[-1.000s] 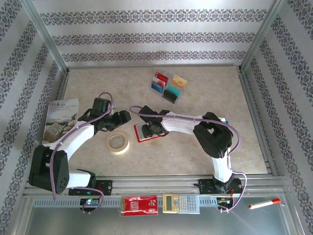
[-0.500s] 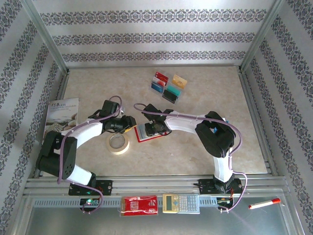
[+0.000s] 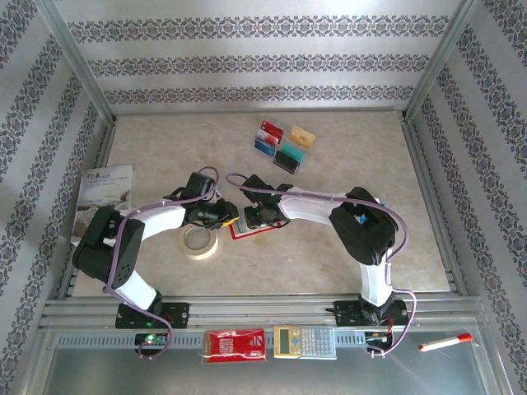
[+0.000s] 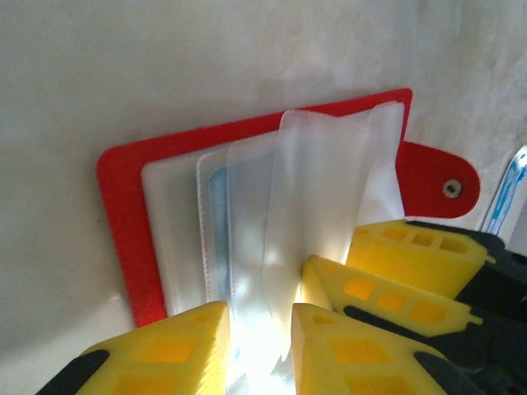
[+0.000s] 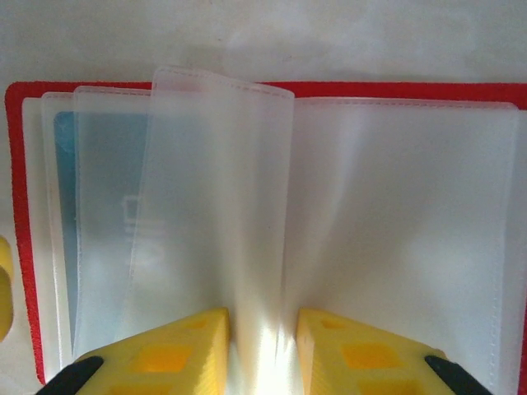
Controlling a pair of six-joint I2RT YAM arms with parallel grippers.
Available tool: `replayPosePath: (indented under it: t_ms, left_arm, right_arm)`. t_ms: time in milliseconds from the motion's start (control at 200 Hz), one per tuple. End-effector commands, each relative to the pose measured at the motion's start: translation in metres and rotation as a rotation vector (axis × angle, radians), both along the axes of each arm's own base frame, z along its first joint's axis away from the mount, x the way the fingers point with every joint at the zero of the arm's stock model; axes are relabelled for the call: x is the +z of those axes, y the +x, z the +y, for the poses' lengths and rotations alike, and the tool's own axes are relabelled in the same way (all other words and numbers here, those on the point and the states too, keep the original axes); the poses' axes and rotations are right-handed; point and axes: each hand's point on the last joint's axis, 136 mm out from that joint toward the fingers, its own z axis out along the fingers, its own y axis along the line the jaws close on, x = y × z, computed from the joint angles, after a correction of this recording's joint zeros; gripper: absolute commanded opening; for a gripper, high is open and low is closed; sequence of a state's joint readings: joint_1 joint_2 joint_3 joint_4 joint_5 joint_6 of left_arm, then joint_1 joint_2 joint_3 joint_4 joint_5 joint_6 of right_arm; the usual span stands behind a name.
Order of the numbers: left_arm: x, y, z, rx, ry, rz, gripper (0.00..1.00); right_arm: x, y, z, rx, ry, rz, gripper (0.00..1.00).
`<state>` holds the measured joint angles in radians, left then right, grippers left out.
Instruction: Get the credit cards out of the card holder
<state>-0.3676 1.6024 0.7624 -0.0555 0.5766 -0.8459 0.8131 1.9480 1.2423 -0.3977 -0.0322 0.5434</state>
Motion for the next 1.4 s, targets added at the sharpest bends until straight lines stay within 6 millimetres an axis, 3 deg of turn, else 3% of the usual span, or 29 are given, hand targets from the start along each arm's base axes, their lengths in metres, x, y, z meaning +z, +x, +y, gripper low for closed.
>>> replayPosePath:
  t_ms: [0,704,1064,1394]
  left_arm:
    - [0.0,0.001,-0.01,0.003,-0.039,-0.006,0.27]
    - [-0.029,-0.01,-0.006,-0.012,0.042,0.078,0.25]
    - [-0.023,-0.009,-0.022,-0.087,0.005,0.07,0.23]
    - [-0.021,-0.011,-0.022,-0.112,0.025,0.063,0.2]
  right_arm:
    - [-0.036,-0.021,-0.025,-0.014,-0.093,0.102,0.3]
    - [-0.036,-0.019,-0.023,-0.014,-0.084,0.102,0.3]
    - [-0.037,-0.021,-0.022,-0.012,-0.05,0.12,0.29]
    - [-0.032,-0.018,-0.019,-0.013,-0.002,0.119,0.27]
